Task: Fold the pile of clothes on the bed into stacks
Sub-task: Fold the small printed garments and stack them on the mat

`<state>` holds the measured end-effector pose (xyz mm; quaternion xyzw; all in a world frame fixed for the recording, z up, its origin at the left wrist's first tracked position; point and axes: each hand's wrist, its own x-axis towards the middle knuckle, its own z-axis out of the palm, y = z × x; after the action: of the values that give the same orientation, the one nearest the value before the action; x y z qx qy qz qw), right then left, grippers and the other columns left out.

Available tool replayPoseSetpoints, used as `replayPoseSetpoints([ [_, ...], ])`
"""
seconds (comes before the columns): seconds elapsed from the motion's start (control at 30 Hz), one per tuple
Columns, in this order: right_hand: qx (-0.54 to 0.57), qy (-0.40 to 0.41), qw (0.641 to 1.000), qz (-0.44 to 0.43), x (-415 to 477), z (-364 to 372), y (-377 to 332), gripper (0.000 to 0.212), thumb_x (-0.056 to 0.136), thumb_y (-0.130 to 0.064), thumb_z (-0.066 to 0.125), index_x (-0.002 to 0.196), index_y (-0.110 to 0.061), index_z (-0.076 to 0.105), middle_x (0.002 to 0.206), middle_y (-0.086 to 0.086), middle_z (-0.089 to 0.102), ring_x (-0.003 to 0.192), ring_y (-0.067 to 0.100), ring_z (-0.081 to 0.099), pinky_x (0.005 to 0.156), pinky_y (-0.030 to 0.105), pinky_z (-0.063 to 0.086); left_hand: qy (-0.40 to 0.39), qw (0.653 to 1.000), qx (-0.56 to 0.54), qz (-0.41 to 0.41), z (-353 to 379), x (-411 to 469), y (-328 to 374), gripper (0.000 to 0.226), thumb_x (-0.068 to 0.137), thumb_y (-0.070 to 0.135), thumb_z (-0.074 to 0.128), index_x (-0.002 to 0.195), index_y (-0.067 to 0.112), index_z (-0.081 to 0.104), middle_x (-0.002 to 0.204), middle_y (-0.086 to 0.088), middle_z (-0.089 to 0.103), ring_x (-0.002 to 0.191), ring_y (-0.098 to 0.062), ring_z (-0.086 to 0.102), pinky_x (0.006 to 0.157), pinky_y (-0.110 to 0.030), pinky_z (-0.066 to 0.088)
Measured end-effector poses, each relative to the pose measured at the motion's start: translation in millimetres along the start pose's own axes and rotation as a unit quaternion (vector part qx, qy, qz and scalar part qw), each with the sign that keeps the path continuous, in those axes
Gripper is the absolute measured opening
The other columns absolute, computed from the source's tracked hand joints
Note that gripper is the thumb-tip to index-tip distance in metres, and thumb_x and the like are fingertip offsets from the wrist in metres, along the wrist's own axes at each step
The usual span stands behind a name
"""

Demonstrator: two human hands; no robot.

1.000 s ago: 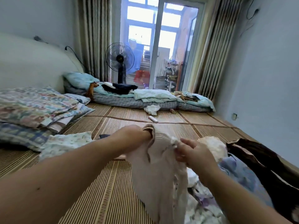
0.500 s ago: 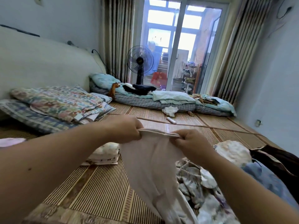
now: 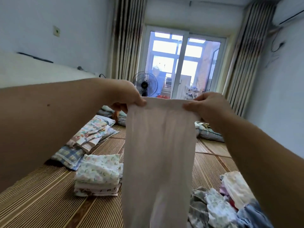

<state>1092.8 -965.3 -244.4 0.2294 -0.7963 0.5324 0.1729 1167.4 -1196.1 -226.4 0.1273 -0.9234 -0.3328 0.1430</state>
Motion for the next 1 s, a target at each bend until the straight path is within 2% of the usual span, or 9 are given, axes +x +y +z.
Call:
replayPoseSetpoints([
  [0.13,0.048,0.019,0.998,0.021,3.9,22.8,-11.1,0.017,0.074,-0.016,0.081,0.073,-0.011,0.064,0.071,0.009,0.065,0.06,0.02,0.062,0.054,0.03,0.054,0.024,0.998,-0.042,-0.031,3.3,4.6,24.6,0.025,0.08,0.023,0.063,0.061,0.015,0.05,0.036,0.002,0.043,0.03,-0.013,0.038,0.047,-0.019,0.033],
  [0.3,0.259,-0.114,0.956,0.075,-6.2,33.0,-32.3,0.016,0.088,-0.018,0.069,0.087,-0.002,0.068,0.085,0.018,0.07,0.062,0.017,0.068,0.056,0.025,0.056,-0.063,0.992,-0.104,-0.039,8.5,-5.5,51.4,0.026,0.091,0.036,0.05,0.075,0.016,0.057,0.051,0.003,0.062,0.039,-0.011,0.057,0.05,-0.018,0.035],
  [0.47,0.076,-0.154,0.985,-0.033,-12.9,26.4,-49.8,0.045,0.061,-0.051,0.081,0.08,-0.01,0.075,0.084,0.01,0.075,0.079,0.025,0.073,0.071,0.032,0.061,-0.143,0.982,-0.114,-0.04,-5.1,-11.0,60.8,0.072,0.091,0.066,0.033,0.096,0.005,0.069,0.075,-0.006,0.074,0.057,-0.016,0.069,0.057,-0.025,0.04],
  [0.6,-0.056,-0.101,0.992,-0.059,-10.5,30.9,-59.6,0.022,0.069,-0.026,0.08,0.078,-0.007,0.076,0.083,0.016,0.073,0.087,0.033,0.071,0.082,0.051,0.057,-0.176,0.974,-0.138,-0.028,-12.0,-13.4,64.0,0.075,0.093,0.067,0.029,0.106,0.003,0.065,0.093,-0.008,0.076,0.078,-0.018,0.074,0.064,-0.03,0.046],
  [0.63,-0.057,-0.092,0.992,-0.058,-9.7,31.2,-60.4,0.009,0.072,-0.018,0.075,0.072,-0.009,0.075,0.082,0.017,0.073,0.086,0.033,0.07,0.082,0.051,0.058,-0.166,0.976,-0.138,-0.02,-12.9,-13.8,62.4,0.072,0.093,0.066,0.031,0.103,0.004,0.067,0.094,-0.007,0.076,0.08,-0.018,0.074,0.065,-0.03,0.047],
  [0.73,0.012,-0.097,0.994,-0.038,-8.4,24.0,-60.3,0.022,0.078,-0.001,0.063,0.067,-0.018,0.071,0.085,0.018,0.071,0.08,0.029,0.069,0.079,0.044,0.06,-0.087,0.99,-0.107,0.035,-15.0,-11.1,48.3,0.052,0.088,0.06,0.053,0.094,0.011,0.07,0.093,-0.002,0.074,0.073,-0.014,0.071,0.059,-0.023,0.048],
  [0.83,0.085,-0.141,0.986,-0.022,-3.2,12.7,-59.8,0.024,0.082,0.006,0.058,0.078,-0.015,0.07,0.092,0.016,0.07,0.084,0.027,0.067,0.077,0.039,0.059,-0.059,0.993,-0.063,0.083,-17.6,-6.3,28.5,0.05,0.075,0.047,0.073,0.111,0.016,0.057,0.104,-0.003,0.063,0.08,-0.013,0.058,0.057,-0.022,0.043],
  [0.9,0.121,-0.166,0.979,-0.013,2.6,5.2,-58.9,0.025,0.083,0.009,0.055,0.081,-0.011,0.069,0.094,0.016,0.069,0.082,0.024,0.065,0.076,0.035,0.059,-0.134,0.982,-0.106,0.082,-16.8,-2.5,19.6,0.052,0.069,0.039,0.076,0.113,0.018,0.057,0.097,0.0,0.062,0.065,-0.007,0.053,0.049,-0.018,0.04],
  [1.0,0.119,-0.157,0.98,-0.006,12.2,-0.1,-50.6,0.018,0.085,0.008,0.059,0.083,-0.007,0.069,0.088,0.014,0.068,0.076,0.021,0.065,0.069,0.028,0.06,-0.173,0.97,-0.156,0.068,-6.2,9.9,12.5,0.023,0.078,0.024,0.075,0.095,0.016,0.061,0.069,0.002,0.059,0.047,-0.004,0.043,0.041,-0.014,0.035],
])
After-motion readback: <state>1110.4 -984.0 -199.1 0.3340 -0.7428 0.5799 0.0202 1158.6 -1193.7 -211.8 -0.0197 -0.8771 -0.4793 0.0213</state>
